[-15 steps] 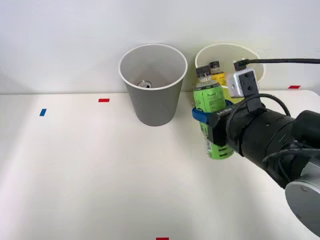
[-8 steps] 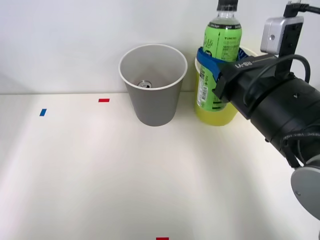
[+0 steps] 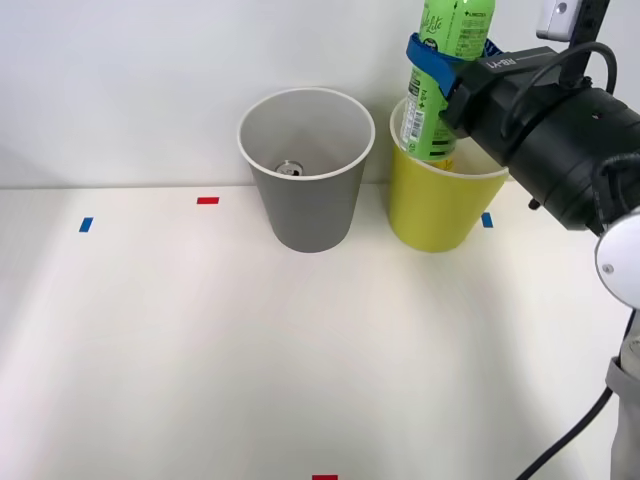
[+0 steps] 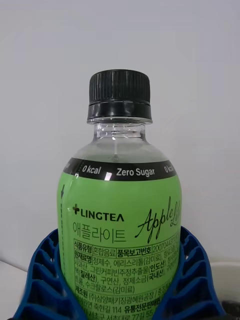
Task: Put cans in the gray bin, plastic bottles in the light green bin
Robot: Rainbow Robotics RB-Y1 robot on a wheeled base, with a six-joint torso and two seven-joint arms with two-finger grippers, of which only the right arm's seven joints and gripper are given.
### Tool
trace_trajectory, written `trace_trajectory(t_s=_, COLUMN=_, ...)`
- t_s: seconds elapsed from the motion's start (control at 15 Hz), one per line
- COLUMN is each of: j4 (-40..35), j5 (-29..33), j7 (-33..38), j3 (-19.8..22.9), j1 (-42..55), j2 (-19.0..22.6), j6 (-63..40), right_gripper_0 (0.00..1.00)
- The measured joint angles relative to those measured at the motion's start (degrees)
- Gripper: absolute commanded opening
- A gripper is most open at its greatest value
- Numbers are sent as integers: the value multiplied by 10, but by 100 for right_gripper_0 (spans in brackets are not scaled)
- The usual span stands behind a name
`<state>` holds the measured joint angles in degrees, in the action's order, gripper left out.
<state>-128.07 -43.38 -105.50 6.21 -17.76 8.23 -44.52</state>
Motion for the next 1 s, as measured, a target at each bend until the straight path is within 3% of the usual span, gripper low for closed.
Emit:
trace_trajectory(t_s=0.33, j4=156, j5=-32, j7=-86, j3=28, j1=-89, j2=34, j6=67, right_gripper_0=0)
trace_trajectory(t_s=0.67, j4=221, j5=-36, j7=-98, j3=36, j1=-113, j2=86, j6=68, right_gripper_0=0)
trace_trajectory(t_s=1.0, j4=284, j5=-41, j7=-101, j3=32, j1=-139, j2=105, j6=71, right_gripper_0=0)
